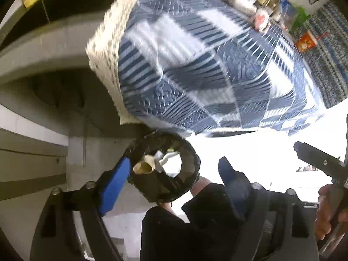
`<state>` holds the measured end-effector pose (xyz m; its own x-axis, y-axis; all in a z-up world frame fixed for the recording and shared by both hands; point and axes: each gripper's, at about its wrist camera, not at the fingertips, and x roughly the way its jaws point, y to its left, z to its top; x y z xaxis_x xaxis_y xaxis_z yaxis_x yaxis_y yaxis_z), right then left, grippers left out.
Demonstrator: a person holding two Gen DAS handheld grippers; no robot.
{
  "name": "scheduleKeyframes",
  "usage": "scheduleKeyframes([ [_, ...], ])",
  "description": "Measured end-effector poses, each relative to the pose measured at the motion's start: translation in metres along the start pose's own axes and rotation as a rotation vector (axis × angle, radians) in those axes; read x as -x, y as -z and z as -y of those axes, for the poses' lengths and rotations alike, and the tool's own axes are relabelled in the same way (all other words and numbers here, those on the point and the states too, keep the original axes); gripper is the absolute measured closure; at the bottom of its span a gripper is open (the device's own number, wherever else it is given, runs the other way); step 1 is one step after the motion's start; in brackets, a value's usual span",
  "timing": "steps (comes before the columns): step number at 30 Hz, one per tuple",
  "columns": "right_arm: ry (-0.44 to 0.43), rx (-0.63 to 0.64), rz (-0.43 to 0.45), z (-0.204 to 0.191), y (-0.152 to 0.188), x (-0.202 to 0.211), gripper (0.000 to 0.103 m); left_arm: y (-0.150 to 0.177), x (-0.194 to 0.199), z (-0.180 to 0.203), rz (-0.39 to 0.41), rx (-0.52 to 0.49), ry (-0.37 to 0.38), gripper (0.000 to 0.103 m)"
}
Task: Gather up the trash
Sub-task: 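Raise both tools back toward the tablecloth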
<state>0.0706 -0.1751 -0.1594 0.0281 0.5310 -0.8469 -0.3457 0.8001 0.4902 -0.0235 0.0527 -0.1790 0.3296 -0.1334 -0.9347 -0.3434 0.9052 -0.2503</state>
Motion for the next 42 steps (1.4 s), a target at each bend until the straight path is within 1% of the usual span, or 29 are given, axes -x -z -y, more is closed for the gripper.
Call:
scheduleKeyframes([
  [1,-0.007,0.023,0.015,-0.004,-0.003,0.005,0.012,-0.002,0.007,0.003,0.017,-0.006,0.002,0.021],
  [2,-0.013,0.038,0.033,-0.006,-0.006,0.011,0.012,-0.005,0.018,0.009,0.051,-0.028,0.005,0.021],
  [5,-0.014,0.048,0.078,-0.01,-0.014,0.025,0.012,-0.012,0.035,0.017,0.093,-0.041,0.019,0.021],
  [6,-0.016,0.051,0.094,-0.011,-0.017,0.03,0.012,-0.015,0.043,0.02,0.11,-0.05,0.023,0.019],
  [8,-0.023,0.057,0.123,-0.012,-0.02,0.038,0.006,-0.02,0.054,0.026,0.14,-0.068,0.033,0.014],
  [9,-0.025,0.059,0.149,-0.013,-0.022,0.045,0.006,-0.022,0.057,0.027,0.148,-0.07,0.042,0.014],
  [12,-0.015,0.056,0.19,-0.012,-0.028,0.057,0.006,-0.03,0.069,0.033,0.175,-0.07,0.056,0.013],
  [14,-0.012,0.059,0.211,-0.011,-0.033,0.064,0.005,-0.036,0.075,0.036,0.194,-0.075,0.06,0.007],
  [17,-0.011,0.062,0.228,-0.008,-0.039,0.072,0.005,-0.045,0.091,0.041,0.263,-0.085,0.053,0.007],
  [20,-0.005,0.078,0.246,-0.007,-0.049,0.079,0.005,-0.058,0.095,0.042,0.266,-0.078,0.071,0.007],
  [26,0.004,0.116,0.297,-0.006,-0.077,0.099,0.005,-0.087,0.098,0.052,0.283,-0.077,0.046,0.007],
  [28,0.009,0.138,0.311,-0.004,-0.09,0.104,0.005,-0.096,0.1,0.055,0.292,-0.074,0.042,0.007],
  [30,-0.008,0.159,0.313,-0.003,-0.106,0.107,0.005,-0.106,0.102,0.059,0.301,-0.074,0.043,0.007],
  [34,-0.007,0.204,0.338,-0.003,-0.133,0.112,0.005,-0.124,0.103,0.069,0.313,-0.066,0.022,0.007],
  [36,-0.022,0.221,0.339,-0.002,-0.146,0.113,0.005,-0.132,0.104,0.075,0.328,-0.068,0.015,0.007],
  [40,-0.044,0.253,0.336,0.001,-0.176,0.111,0.005,-0.15,0.1,0.083,0.322,-0.058,0.013,0.007],
  [42,-0.054,0.267,0.326,0.004,-0.192,0.107,0.005,-0.157,0.097,0.086,0.323,-0.047,0.0,0.007],
])
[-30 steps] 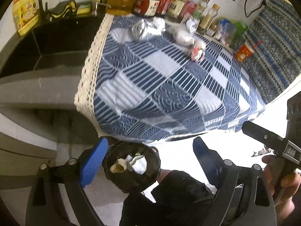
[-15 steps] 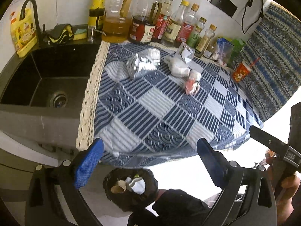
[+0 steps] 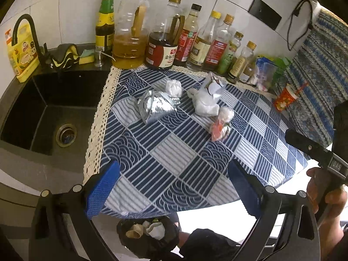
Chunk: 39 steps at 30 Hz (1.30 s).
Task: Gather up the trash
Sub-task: 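Raise both tools back toward the tablecloth, then grasp the crumpled aluminium foil with the left tool while the right tool grasps the clear plastic bag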
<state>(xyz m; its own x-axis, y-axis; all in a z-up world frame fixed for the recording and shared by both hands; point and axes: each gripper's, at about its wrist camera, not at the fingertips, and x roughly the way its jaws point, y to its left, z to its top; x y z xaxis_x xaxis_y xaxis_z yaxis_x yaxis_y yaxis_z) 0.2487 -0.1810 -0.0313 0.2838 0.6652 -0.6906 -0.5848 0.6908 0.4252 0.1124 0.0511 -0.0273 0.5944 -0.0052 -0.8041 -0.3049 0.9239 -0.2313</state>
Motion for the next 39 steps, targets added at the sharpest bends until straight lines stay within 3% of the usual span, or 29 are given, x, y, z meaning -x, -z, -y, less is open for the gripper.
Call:
scheduleKeyframes([
  [12,-0.063,0.092,-0.069,0.028,-0.053,-0.068,0.005,-0.038,-0.042,0.01,-0.042,0.05,-0.075,0.007],
  [31,-0.082,0.142,-0.205,0.055,-0.09,-0.186,0.015,-0.063,-0.101,-0.01,-0.121,0.181,-0.171,0.007],
  [39,-0.048,0.146,-0.262,0.058,-0.094,-0.218,0.041,-0.066,-0.118,-0.016,-0.147,0.208,-0.19,0.007],
])
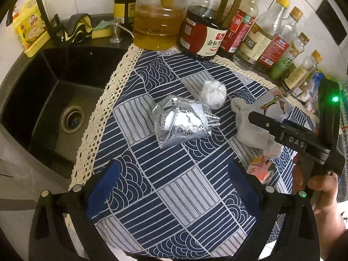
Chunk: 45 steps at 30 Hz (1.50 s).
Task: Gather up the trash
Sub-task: 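Grasp the crumpled aluminium foil with the left tool while the right tool grasps the clear plastic bag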
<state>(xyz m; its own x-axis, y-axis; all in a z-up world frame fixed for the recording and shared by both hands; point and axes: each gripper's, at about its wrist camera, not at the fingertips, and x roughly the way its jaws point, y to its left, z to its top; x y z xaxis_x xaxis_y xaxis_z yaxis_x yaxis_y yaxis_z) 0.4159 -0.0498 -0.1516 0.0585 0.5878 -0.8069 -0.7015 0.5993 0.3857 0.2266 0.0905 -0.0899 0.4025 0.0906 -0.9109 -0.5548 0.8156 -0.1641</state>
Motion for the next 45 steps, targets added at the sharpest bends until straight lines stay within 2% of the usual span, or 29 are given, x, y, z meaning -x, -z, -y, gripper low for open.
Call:
scheduleKeyframes([
  [1,-0.001,-0.008,-0.008,0.002,0.0,-0.002,0.045,-0.001,-0.002,0.0,-0.003,0.002,-0.001,0.007],
  [9,-0.036,-0.043,-0.002,0.011,-0.002,0.002,0.045,-0.008,-0.012,0.003,-0.015,-0.001,0.001,0.007],
  [15,-0.049,-0.061,0.029,0.014,-0.002,0.023,0.045,-0.018,-0.023,0.017,-0.02,-0.049,-0.019,0.007],
  [21,-0.075,-0.085,0.071,0.018,0.009,0.055,0.045,-0.031,-0.043,0.029,-0.027,-0.093,-0.08,0.007],
  [26,-0.087,-0.102,0.087,0.023,0.023,0.074,0.045,-0.043,-0.061,0.034,-0.065,-0.1,-0.092,0.007],
  [37,-0.1,-0.146,0.083,0.044,0.044,0.083,0.045,-0.055,-0.094,0.037,-0.11,-0.113,-0.212,0.007],
  [38,-0.103,-0.152,0.081,0.045,0.046,0.083,0.045,-0.055,-0.095,0.036,-0.109,-0.114,-0.213,0.008],
  [41,-0.105,-0.154,0.073,0.046,0.051,0.083,0.045,-0.054,-0.096,0.034,-0.104,-0.124,-0.205,0.022],
  [45,-0.107,-0.161,0.07,0.048,0.059,0.083,0.045,-0.052,-0.091,0.032,-0.076,-0.134,-0.183,0.025],
])
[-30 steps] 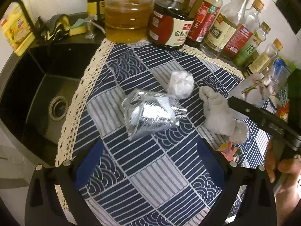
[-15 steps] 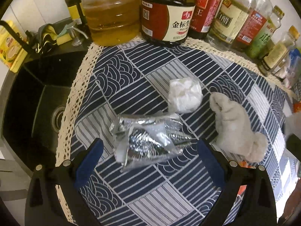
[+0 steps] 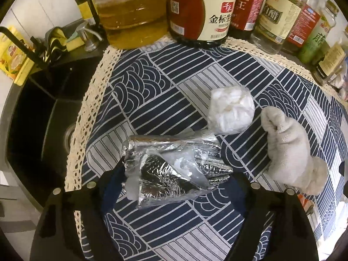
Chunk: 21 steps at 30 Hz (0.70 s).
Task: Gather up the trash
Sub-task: 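Grasp the crumpled aluminium foil with the left tool while the right tool grasps the clear plastic bag, then carry the foil and plastic bag down over the black trash bin with both tools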
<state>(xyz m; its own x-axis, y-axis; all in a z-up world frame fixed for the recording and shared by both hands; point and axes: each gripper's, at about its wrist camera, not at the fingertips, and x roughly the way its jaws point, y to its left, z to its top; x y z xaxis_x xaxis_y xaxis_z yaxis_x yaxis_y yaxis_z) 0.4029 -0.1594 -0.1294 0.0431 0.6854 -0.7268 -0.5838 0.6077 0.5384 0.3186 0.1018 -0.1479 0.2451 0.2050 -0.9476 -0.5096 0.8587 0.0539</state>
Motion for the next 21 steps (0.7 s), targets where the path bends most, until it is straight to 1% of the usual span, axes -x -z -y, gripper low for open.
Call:
scheduleKeyframes([
  [8,0.006,0.002,0.004,-0.004,0.008,0.006,0.045,0.012,0.013,0.0,0.023,-0.011,0.032,0.026],
  [21,0.03,0.023,0.015,-0.029,0.023,0.016,0.045,0.046,0.057,-0.002,0.087,-0.046,0.109,0.026],
])
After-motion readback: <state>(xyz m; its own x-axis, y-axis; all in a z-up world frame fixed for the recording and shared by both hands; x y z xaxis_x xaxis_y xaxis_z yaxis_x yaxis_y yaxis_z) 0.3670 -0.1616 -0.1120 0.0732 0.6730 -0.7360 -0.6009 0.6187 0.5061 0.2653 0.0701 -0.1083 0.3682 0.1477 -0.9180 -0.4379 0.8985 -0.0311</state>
